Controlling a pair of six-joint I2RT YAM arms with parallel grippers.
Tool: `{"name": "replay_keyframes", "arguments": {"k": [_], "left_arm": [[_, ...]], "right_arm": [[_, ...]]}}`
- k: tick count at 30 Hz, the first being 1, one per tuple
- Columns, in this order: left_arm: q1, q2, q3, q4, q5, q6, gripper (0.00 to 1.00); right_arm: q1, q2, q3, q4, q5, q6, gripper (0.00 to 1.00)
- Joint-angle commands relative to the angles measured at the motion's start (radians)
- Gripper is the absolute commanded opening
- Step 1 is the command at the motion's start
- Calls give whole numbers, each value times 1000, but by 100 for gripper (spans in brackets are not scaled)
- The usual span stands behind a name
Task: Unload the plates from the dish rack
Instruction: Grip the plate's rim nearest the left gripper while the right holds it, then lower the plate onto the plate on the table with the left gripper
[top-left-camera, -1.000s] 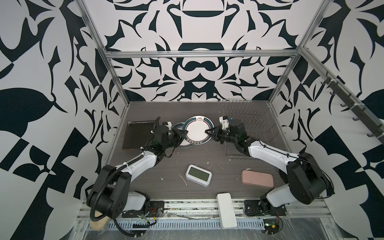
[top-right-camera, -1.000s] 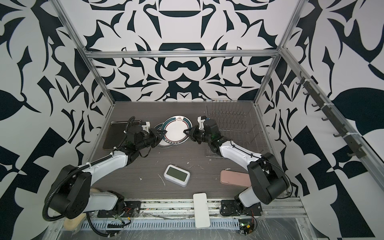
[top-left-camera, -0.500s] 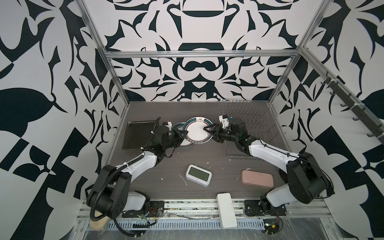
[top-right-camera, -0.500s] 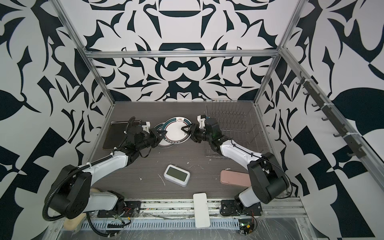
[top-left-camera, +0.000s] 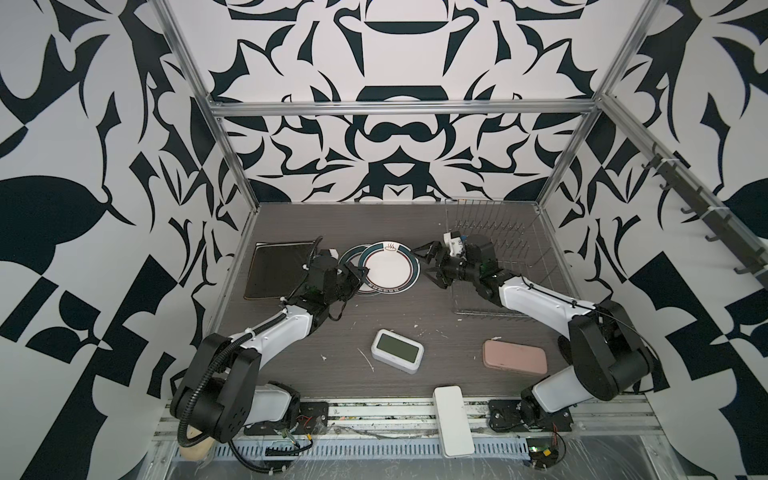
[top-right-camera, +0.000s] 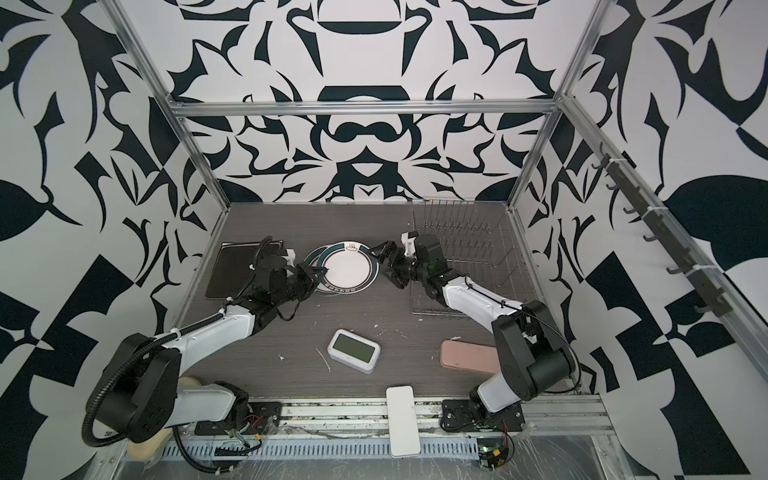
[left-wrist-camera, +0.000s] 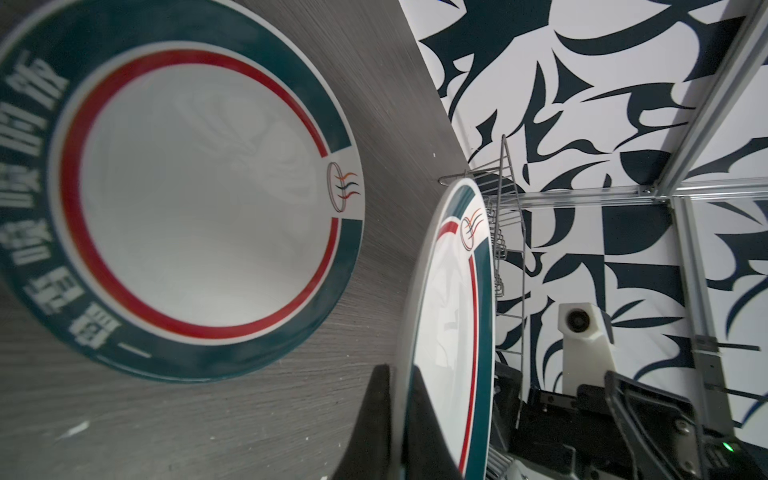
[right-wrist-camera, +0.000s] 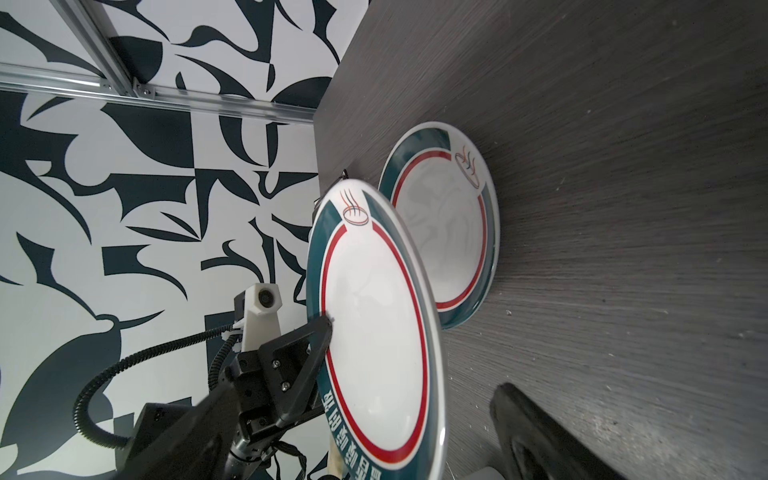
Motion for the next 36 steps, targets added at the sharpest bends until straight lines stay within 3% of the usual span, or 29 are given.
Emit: {"name": "replay_keyframes", "arguments": {"k": [1, 14, 36], "left_arm": [[2, -31, -5, -6, -51, 46, 0], [36, 7, -32, -3, -131, 97, 0], [131, 215, 78, 64, -127, 152, 0]], "right_arm": [[-3, -38, 26, -21, -1, -32, 99], [-2, -88, 29, -93, 22, -79, 99], [-3, -109, 24, -120, 27, -97, 99]]}}
